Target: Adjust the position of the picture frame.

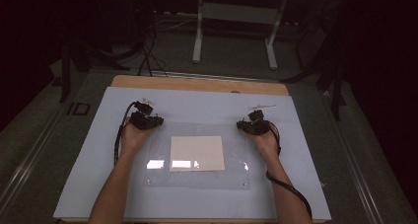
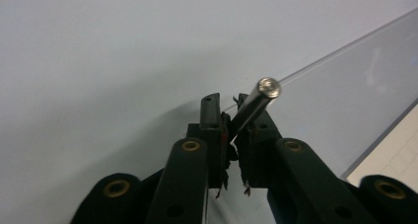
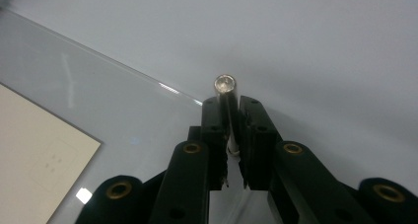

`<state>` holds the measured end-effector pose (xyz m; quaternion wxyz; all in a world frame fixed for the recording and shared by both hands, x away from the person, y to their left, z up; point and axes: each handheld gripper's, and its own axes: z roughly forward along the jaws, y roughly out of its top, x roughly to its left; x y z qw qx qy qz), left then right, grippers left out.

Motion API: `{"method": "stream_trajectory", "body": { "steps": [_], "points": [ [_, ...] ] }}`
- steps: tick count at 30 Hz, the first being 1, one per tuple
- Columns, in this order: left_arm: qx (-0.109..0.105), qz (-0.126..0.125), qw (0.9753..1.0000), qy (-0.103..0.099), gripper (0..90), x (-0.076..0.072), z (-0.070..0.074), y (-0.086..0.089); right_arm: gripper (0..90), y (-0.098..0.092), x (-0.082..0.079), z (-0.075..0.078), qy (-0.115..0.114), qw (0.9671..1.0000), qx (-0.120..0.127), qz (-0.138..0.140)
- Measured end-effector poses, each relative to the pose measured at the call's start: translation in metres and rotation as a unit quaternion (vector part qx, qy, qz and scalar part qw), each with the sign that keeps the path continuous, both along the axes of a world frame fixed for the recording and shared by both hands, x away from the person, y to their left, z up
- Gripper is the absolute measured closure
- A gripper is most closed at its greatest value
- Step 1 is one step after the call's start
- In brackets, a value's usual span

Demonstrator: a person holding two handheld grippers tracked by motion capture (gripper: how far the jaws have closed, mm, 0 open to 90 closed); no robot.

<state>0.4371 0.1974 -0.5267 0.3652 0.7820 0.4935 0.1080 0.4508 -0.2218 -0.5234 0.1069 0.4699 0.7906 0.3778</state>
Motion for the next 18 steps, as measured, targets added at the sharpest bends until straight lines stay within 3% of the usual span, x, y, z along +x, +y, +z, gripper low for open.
{"method": "stream_trajectory", "body": {
  "steps": [3, 6, 12, 13, 18],
  "points": [
    [-0.013, 0.006, 0.9999, -0.006, 68.1, -0.001, -0.001, 0.003, 78.0, -0.004, 0.001, -0.002, 0.005, 0.9999, 0.012, 0.004],
    [-0.001, 0.007, 0.9999, -0.010, 63.6, -0.003, 0.000, 0.004, 74.2, -0.004, -0.001, -0.001, -0.003, 1.0000, 0.000, 0.003],
    [0.013, -0.001, 0.9998, -0.014, 61.3, -0.009, 0.001, 0.004, 68.0, -0.004, -0.005, 0.000, -0.017, 0.9994, -0.027, 0.010],
    [0.014, -0.002, 0.9997, -0.018, 59.9, -0.010, 0.001, 0.003, 65.0, -0.006, -0.012, 0.001, -0.027, 0.9986, -0.043, 0.013],
    [0.007, -0.002, 0.9992, -0.038, 59.6, -0.018, 0.008, 0.003, 63.8, -0.009, -0.017, 0.002, -0.038, 0.9982, -0.045, 0.010]
  ]
}}
